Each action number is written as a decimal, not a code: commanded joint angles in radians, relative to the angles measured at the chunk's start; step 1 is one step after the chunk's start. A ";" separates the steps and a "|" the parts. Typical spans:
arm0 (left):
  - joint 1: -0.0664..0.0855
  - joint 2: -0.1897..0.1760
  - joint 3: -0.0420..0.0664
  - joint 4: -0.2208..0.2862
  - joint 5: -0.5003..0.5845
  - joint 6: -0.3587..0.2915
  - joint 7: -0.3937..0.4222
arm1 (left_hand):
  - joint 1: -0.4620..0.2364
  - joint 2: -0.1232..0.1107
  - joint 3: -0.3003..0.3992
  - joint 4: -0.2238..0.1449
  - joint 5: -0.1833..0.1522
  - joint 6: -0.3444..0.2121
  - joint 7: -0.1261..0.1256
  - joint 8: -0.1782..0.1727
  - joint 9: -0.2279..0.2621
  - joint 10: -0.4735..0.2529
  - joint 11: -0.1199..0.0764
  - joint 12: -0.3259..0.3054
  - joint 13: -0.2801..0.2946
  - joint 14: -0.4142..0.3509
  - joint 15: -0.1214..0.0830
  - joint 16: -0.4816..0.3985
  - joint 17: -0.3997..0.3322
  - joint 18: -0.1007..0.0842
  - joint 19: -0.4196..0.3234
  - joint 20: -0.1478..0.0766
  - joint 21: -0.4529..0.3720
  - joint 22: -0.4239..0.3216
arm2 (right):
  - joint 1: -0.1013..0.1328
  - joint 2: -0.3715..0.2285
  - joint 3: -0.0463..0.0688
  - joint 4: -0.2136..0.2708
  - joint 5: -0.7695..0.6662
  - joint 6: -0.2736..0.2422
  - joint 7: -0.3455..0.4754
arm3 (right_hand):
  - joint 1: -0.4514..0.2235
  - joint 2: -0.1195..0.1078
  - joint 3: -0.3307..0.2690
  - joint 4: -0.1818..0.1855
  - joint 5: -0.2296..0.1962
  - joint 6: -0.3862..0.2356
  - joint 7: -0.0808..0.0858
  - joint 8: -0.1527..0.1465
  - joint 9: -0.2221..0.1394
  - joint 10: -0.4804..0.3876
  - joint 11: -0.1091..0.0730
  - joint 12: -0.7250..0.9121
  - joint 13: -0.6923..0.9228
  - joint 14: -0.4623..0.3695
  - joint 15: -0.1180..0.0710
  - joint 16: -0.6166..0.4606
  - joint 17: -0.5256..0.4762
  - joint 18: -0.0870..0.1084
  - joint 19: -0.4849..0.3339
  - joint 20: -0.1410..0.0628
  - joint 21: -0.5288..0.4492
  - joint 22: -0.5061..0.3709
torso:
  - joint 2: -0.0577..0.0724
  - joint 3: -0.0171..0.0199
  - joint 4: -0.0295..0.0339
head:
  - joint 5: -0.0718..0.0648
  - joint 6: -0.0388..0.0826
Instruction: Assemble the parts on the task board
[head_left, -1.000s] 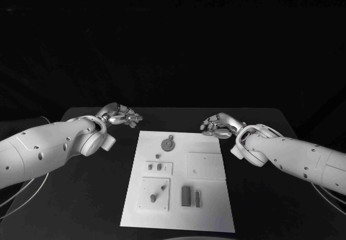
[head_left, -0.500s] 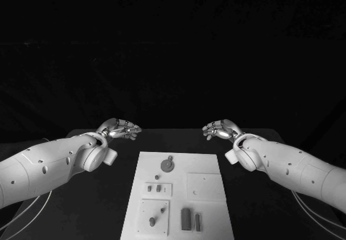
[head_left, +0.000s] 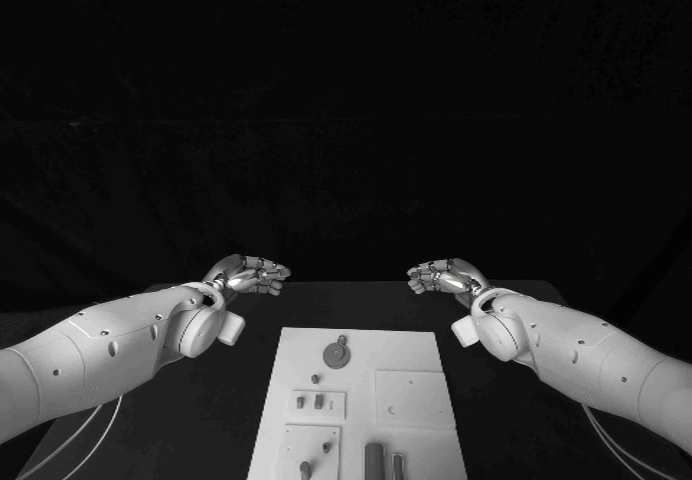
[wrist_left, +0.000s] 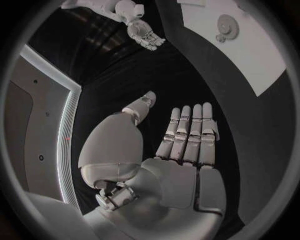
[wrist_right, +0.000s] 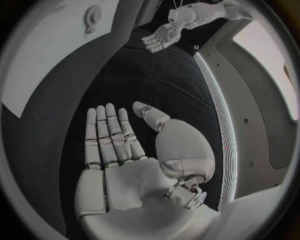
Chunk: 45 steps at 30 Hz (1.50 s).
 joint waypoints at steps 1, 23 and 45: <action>0.000 0.000 0.000 0.001 -0.001 -0.002 0.000 | -0.325 0.130 -0.472 0.145 -0.053 -0.763 -0.133 -0.270 -0.455 -0.940 -0.124 -0.069 -0.146 -0.764 -0.151 -0.287 -0.530 -0.046 -0.800 -0.058 -0.065 -0.914 | 0.000 0.000 0.000 0.001 0.000 -0.002 0.000 | -0.984 -0.006 -0.578 0.245 -0.306 -0.804 -0.182 -0.185 -0.563 -0.960 -0.170 -0.165 -0.201 -0.746 -0.160 -0.367 -0.499 -0.193 -0.552 -0.218 -0.364 -0.314 | 0.000 -0.0007 -0.0003 | 0.000 -0.001; -0.168 -0.101 0.147 0.460 0.204 -0.482 0.232 | -1.050 0.130 -0.472 0.145 -0.053 -0.763 -0.133 -0.270 -0.455 -0.940 -0.124 -0.069 -0.146 -0.764 -0.151 -0.287 -0.530 -0.046 -0.800 -0.058 -0.065 -0.914 | -0.023 -0.173 -0.024 0.519 0.293 -0.443 0.126 | -0.984 -0.006 -0.578 0.245 -0.306 -0.804 -0.182 -0.185 -0.563 -0.960 -0.170 -0.165 -0.201 -0.746 -0.160 -0.367 -0.499 -0.193 -0.552 -0.218 -0.364 -1.016 | -0.079 -0.0016 -0.0422 | 0.011 -0.027; -0.201 -0.121 0.175 0.550 0.244 -0.576 0.277 | -1.050 0.130 -0.472 0.145 -0.053 -0.763 -0.133 -0.270 -0.455 -0.940 -0.124 -0.069 -0.146 -0.764 -0.151 -0.287 -0.530 -0.046 -0.800 -0.058 -0.065 -0.914 | -0.033 -0.253 -0.036 0.758 0.429 -0.647 0.185 | -0.984 -0.006 -0.578 0.245 -0.306 -0.804 -0.182 -0.185 -0.563 -0.960 -0.170 -0.165 -0.201 -0.746 -0.160 -0.367 -0.499 -0.193 -0.552 -0.218 -0.364 -1.016 | -0.079 -0.0016 -0.0422 | 0.011 -0.027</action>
